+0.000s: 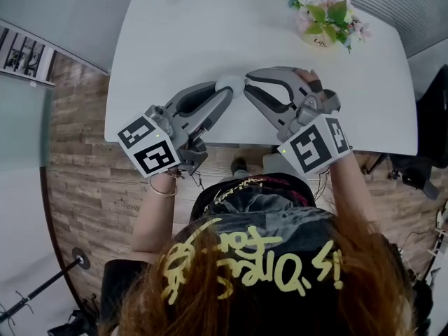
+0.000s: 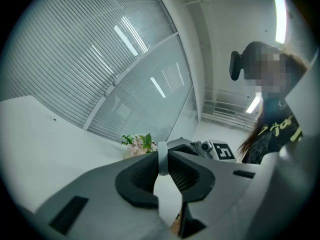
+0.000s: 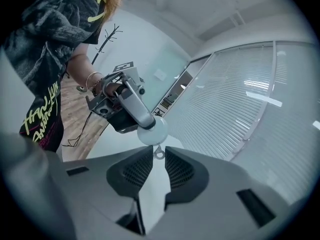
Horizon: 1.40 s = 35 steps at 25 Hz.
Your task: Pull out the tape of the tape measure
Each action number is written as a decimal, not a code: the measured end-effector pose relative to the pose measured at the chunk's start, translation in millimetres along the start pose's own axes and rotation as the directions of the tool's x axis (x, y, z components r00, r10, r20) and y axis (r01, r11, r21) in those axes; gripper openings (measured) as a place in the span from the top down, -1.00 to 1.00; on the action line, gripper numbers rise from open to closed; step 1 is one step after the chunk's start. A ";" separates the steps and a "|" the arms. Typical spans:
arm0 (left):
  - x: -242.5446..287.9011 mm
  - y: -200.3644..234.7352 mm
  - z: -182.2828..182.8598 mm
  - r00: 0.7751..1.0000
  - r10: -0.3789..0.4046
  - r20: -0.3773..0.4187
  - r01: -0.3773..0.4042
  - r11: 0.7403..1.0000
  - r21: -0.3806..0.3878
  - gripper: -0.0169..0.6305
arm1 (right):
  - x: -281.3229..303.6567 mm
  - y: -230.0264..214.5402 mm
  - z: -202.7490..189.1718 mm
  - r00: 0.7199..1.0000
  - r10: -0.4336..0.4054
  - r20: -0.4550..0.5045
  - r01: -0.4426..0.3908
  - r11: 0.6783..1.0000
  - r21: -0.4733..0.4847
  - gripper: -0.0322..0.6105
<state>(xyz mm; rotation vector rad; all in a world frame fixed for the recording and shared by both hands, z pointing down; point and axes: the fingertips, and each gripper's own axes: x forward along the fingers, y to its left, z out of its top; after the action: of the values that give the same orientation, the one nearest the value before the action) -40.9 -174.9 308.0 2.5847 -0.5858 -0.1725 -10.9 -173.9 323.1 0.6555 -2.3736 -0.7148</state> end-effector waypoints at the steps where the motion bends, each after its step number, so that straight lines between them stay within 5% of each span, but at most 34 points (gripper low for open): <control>1: 0.9 -0.2 -0.3 1.000 0.003 -0.004 -0.003 1.000 0.011 0.77 | -0.2 -0.3 -0.9 1.000 -0.002 0.000 0.002 1.000 -0.003 0.66; 12: 0.9 2.1 1.7 0.998 0.044 -0.034 -0.040 0.993 0.111 0.77 | 3.2 -3.1 -5.3 1.000 -0.025 -0.014 0.025 1.000 -0.013 0.68; 35: -10.2 12.9 4.3 0.998 0.052 -0.017 -0.051 0.997 0.060 0.77 | 4.2 -12.8 -24.7 0.992 -0.083 -0.091 0.082 0.997 -0.018 0.68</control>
<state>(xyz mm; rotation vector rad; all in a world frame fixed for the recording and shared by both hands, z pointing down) -55.9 -182.5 310.6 2.6229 -0.6599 -0.1150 5.5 -194.1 334.0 0.7673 -2.2670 -0.7208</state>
